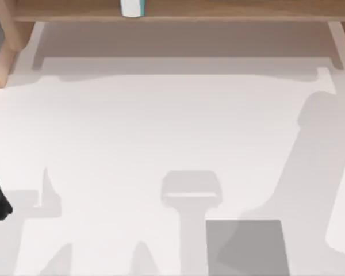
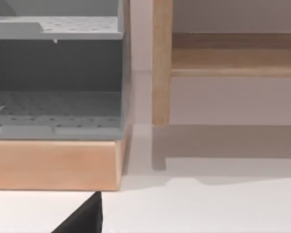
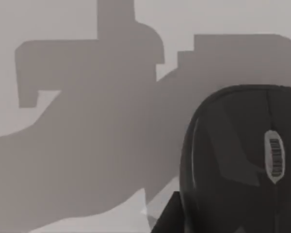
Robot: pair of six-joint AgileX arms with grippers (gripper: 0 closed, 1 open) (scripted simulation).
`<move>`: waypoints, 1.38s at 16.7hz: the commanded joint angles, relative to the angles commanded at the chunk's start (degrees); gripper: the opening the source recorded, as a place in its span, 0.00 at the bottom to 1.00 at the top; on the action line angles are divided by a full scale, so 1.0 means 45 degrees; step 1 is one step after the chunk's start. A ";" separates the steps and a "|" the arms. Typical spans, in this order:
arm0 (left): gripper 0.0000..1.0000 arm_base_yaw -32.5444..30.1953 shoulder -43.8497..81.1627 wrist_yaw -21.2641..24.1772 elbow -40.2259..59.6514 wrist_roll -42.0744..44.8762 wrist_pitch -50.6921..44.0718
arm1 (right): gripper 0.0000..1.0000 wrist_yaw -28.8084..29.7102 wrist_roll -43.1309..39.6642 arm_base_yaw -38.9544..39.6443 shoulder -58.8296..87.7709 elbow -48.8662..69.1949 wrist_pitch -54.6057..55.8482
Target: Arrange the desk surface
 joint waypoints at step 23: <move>1.00 0.0000 0.0000 0.0000 0.0000 0.0000 0.0000 | 0.00 0.2667 1.2752 0.9626 -1.1887 -1.1150 0.4847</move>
